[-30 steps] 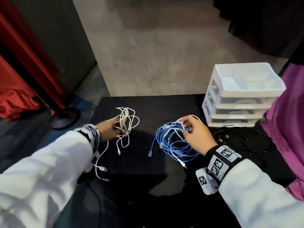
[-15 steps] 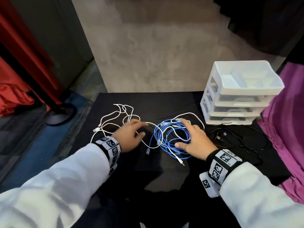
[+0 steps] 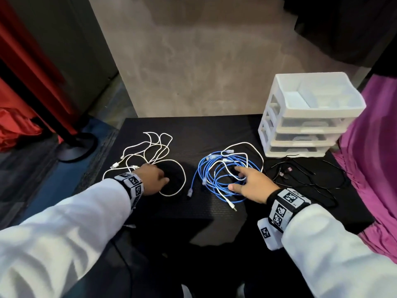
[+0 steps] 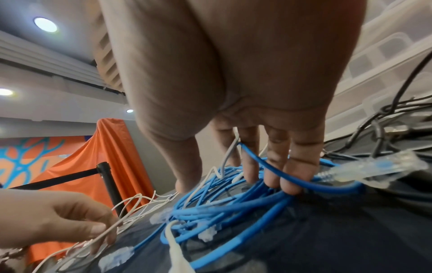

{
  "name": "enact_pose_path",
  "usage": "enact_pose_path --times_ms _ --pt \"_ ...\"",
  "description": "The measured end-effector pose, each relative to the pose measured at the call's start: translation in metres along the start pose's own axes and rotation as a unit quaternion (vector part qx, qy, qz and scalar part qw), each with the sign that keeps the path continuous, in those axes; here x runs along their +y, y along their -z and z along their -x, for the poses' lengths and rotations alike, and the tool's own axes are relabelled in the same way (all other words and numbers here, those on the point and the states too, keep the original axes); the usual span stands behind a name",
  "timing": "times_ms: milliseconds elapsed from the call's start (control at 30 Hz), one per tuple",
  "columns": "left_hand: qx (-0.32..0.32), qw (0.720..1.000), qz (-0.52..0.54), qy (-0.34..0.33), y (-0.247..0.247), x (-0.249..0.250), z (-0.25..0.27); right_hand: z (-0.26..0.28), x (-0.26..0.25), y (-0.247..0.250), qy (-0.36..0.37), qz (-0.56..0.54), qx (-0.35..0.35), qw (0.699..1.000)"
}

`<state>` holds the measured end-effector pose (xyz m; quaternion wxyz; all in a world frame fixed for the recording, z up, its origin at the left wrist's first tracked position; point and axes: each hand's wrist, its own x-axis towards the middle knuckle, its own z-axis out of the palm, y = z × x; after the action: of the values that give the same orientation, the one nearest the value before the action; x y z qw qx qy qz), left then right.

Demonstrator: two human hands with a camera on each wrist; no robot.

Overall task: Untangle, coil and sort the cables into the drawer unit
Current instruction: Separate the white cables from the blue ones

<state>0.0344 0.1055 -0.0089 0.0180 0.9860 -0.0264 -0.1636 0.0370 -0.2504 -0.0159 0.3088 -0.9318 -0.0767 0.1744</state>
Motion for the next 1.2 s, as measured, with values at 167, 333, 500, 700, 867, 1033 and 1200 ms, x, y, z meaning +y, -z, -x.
enact_pose_path --times_ms 167,333,500,700,867,1033,1200 --pt "0.126 0.987 0.091 -0.046 -0.003 0.009 0.005 0.003 0.003 0.001 0.022 -0.003 0.055 0.998" --pt "0.223 0.943 0.217 -0.117 0.005 0.062 0.019 0.007 0.001 0.014 0.060 -0.076 0.178 0.979" --pt "0.164 0.928 0.313 -0.118 0.000 0.116 0.025 0.014 -0.003 0.022 0.067 -0.146 0.214 0.964" --pt "0.192 0.881 0.425 -0.086 0.007 0.141 0.016 0.037 -0.033 0.034 0.184 -0.182 0.253 0.932" --pt "0.162 0.883 0.408 -0.164 0.005 0.164 0.013 0.049 -0.070 0.056 0.215 -0.355 0.196 0.889" --pt "0.266 0.860 0.425 -0.101 0.013 0.159 0.003 0.062 -0.082 0.070 0.257 -0.370 0.197 0.871" --pt "0.202 0.863 0.458 -0.067 0.022 0.140 -0.002 0.066 -0.081 0.090 0.280 -0.376 0.216 0.857"
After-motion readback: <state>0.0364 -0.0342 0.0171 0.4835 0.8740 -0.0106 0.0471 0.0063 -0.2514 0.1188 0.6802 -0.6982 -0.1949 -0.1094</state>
